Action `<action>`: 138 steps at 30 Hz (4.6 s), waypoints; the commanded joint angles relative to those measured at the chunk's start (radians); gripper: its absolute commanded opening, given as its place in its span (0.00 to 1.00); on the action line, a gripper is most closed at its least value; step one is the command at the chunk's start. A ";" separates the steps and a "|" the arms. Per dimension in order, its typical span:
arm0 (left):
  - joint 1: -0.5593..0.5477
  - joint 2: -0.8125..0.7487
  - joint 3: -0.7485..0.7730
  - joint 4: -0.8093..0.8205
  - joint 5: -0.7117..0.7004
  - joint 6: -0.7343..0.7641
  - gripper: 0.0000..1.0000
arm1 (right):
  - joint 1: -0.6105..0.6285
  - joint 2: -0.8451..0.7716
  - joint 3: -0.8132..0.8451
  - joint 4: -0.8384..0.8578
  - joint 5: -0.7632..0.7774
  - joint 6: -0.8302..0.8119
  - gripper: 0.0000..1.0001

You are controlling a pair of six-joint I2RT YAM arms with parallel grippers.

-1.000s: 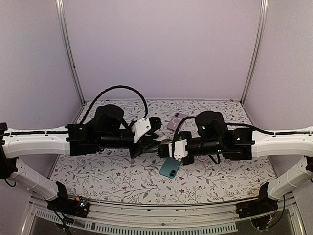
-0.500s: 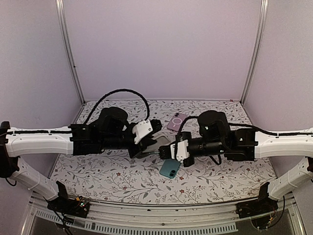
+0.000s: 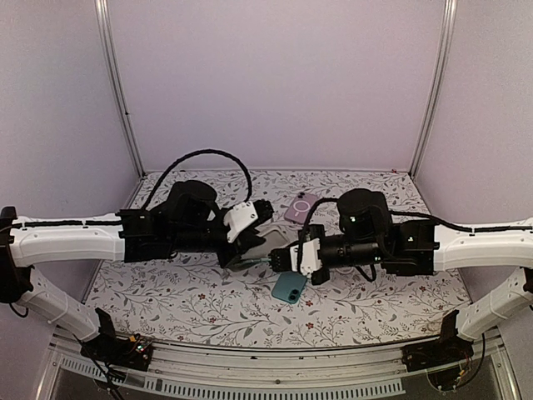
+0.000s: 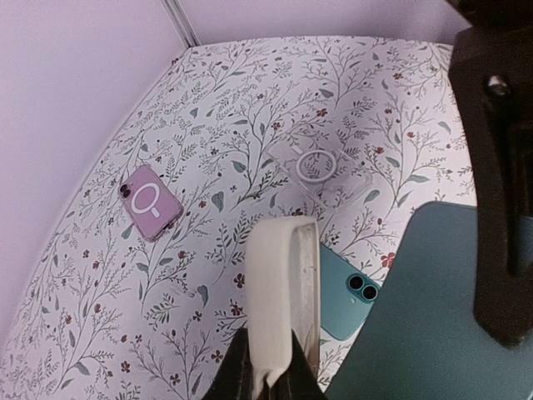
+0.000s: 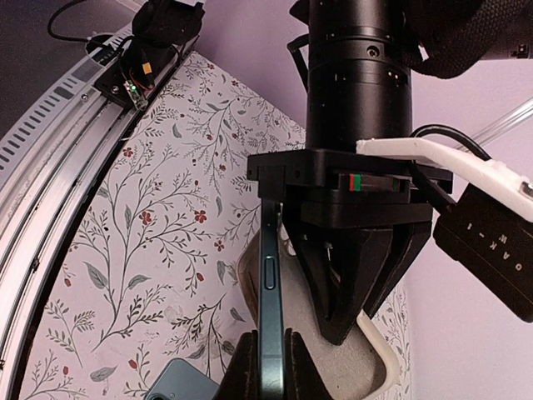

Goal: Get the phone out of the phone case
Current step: Remove the phone case from the phone, then place the phone case at the center of the board, then place the phone at the center of the board, then move the phone with the phone case to the center of the board.

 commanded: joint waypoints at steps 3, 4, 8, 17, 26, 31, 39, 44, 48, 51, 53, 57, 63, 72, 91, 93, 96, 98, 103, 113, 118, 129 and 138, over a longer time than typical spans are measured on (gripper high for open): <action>0.102 0.004 0.051 -0.040 0.042 -0.064 0.00 | -0.001 -0.067 -0.029 0.112 -0.031 0.034 0.00; 0.120 0.007 0.055 -0.048 0.042 -0.070 0.00 | -0.001 -0.073 -0.036 0.117 -0.039 0.040 0.00; 0.192 0.007 0.058 -0.060 0.080 -0.129 0.00 | -0.001 -0.108 -0.062 0.133 -0.050 0.060 0.00; 0.480 -0.053 -0.024 -0.153 0.215 -0.482 0.00 | -0.001 -0.171 -0.185 0.263 -0.038 0.098 0.00; 0.779 -0.196 -0.278 -0.134 0.297 -0.692 0.00 | -0.001 -0.155 -0.276 0.467 -0.010 0.277 0.00; 0.834 -0.222 -0.396 -0.098 0.312 -0.784 0.00 | 0.000 -0.152 -0.305 0.549 0.046 0.435 0.00; 0.856 -0.289 -0.527 -0.044 0.264 -0.909 0.12 | -0.001 -0.125 -0.321 0.613 0.137 0.655 0.00; 0.858 -0.325 -0.573 -0.041 0.220 -0.952 0.29 | -0.001 -0.096 -0.305 0.633 0.244 0.793 0.00; 0.858 -0.358 -0.576 -0.062 0.180 -0.975 0.47 | -0.001 -0.044 -0.285 0.641 0.249 0.958 0.00; 0.858 -0.381 -0.568 -0.083 0.156 -0.977 0.52 | 0.000 -0.002 -0.263 0.659 0.206 1.083 0.00; 0.859 -0.400 -0.560 -0.106 0.134 -0.975 0.54 | -0.001 0.036 -0.245 0.660 0.188 1.133 0.00; 0.858 -0.451 -0.534 -0.177 0.051 -0.966 0.67 | -0.001 0.092 -0.217 0.666 0.179 1.159 0.00; 0.858 -0.534 -0.493 -0.233 0.008 -0.973 0.86 | 0.039 0.244 -0.141 0.684 0.304 0.925 0.00; 0.859 -0.573 -0.274 -0.369 0.007 -0.716 0.93 | 0.118 0.579 -0.027 0.934 0.563 0.403 0.00; 0.856 -0.699 -0.284 -0.336 -0.033 -0.564 0.92 | 0.204 0.799 -0.033 0.982 0.545 0.058 0.14; 0.857 -0.706 -0.285 -0.333 -0.034 -0.563 0.92 | 0.208 0.777 -0.036 0.920 0.487 0.111 0.20; 0.857 -0.715 -0.287 -0.334 -0.036 -0.562 0.91 | 0.209 0.745 -0.038 0.833 0.420 0.184 0.30; 0.857 -0.721 -0.287 -0.334 -0.036 -0.561 0.91 | 0.210 0.727 -0.041 0.797 0.394 0.227 0.32; 0.857 -0.727 -0.287 -0.334 -0.036 -0.561 0.91 | 0.213 0.709 -0.057 0.760 0.378 0.267 0.38; 0.856 -0.732 -0.289 -0.335 -0.028 -0.552 0.91 | 0.208 0.536 -0.070 0.696 0.320 0.441 0.60; 0.856 -0.740 -0.290 -0.334 -0.020 -0.545 0.91 | 0.165 0.460 0.021 0.582 0.393 0.546 0.82; 0.857 -0.767 -0.295 -0.328 -0.004 -0.534 0.91 | -0.115 0.494 0.437 0.049 0.409 1.023 0.99; 0.855 -0.773 -0.294 -0.327 0.031 -0.532 0.91 | -0.281 0.742 0.911 -0.432 0.594 1.351 0.99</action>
